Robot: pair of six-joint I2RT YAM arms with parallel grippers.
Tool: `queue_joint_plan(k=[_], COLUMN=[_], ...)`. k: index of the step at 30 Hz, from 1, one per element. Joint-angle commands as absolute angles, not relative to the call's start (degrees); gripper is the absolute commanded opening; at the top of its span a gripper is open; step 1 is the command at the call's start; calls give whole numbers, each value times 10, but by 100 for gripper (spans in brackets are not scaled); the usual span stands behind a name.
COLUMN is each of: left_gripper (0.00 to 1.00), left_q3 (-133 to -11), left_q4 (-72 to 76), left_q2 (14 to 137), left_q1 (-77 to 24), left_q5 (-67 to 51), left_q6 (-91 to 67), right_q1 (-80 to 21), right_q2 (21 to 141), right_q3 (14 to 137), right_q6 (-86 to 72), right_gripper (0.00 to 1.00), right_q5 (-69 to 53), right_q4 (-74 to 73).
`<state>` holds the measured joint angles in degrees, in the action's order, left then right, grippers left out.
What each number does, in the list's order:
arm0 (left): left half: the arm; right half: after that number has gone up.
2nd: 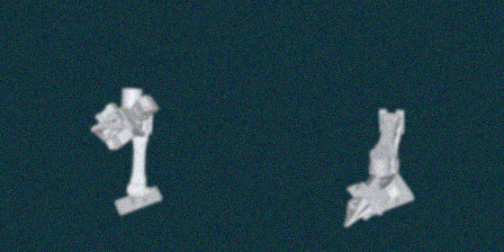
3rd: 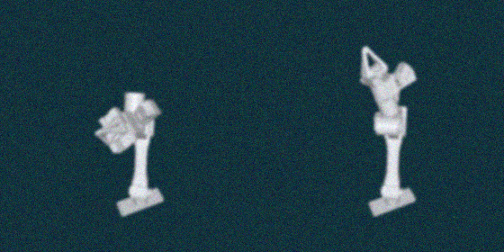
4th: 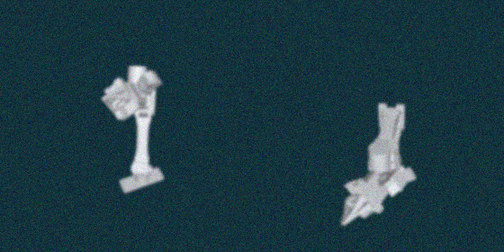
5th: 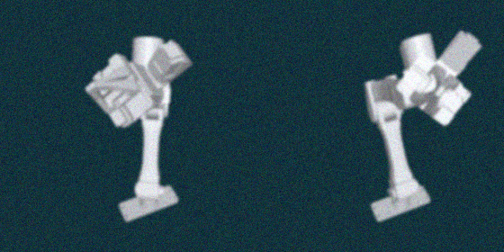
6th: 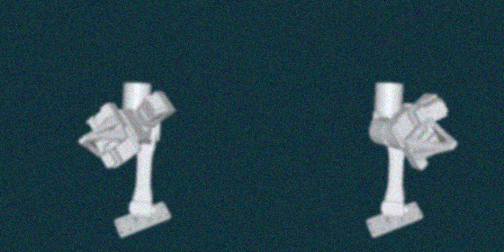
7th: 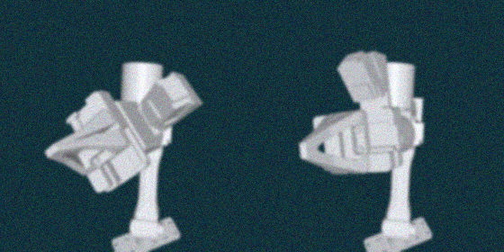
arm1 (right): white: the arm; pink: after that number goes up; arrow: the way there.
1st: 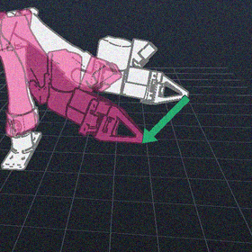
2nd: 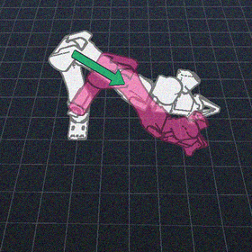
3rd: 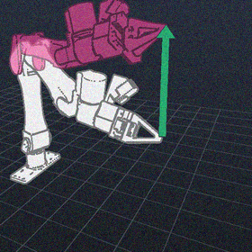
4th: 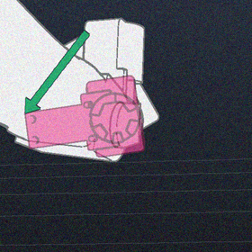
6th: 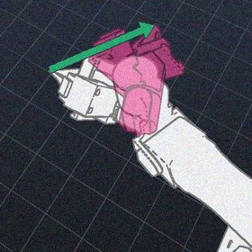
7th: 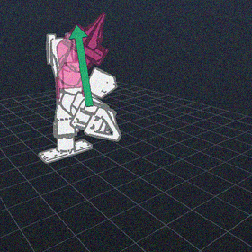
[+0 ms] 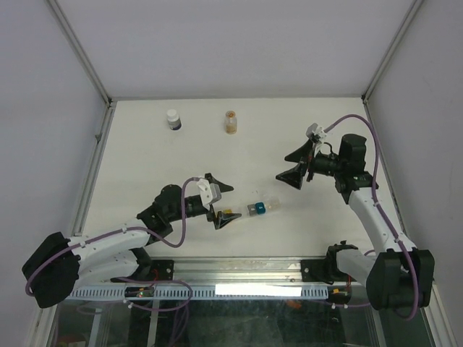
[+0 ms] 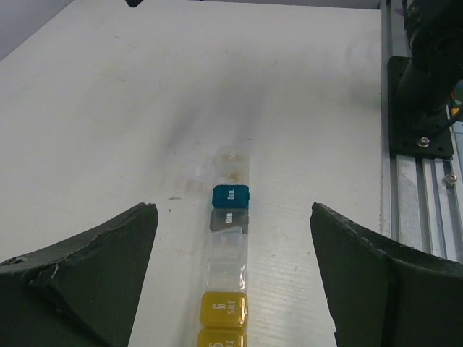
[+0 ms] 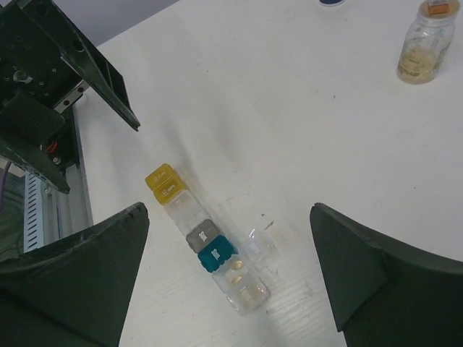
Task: Sort the pills into containers
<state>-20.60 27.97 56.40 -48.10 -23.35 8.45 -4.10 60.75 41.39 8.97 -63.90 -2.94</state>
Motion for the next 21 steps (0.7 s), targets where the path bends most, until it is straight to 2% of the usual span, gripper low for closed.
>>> queue_joint_plan(k=[1, 13, 21], left_gripper=[88, 87, 84], left_q3=[-191, -232, -249], left_q4=[360, 365, 345], left_q2=[602, 775, 824], left_q1=[-499, -505, -506], left_q5=[-194, -193, -193], left_q6=[130, 178, 200], right_q1=[-37, -39, -63], right_q2=[620, 665, 700], right_q3=[429, 443, 447], right_q6=[130, 126, 116], right_gripper=[96, 92, 86], right_q5=[-614, -601, -572], right_q4=[-55, -79, -83])
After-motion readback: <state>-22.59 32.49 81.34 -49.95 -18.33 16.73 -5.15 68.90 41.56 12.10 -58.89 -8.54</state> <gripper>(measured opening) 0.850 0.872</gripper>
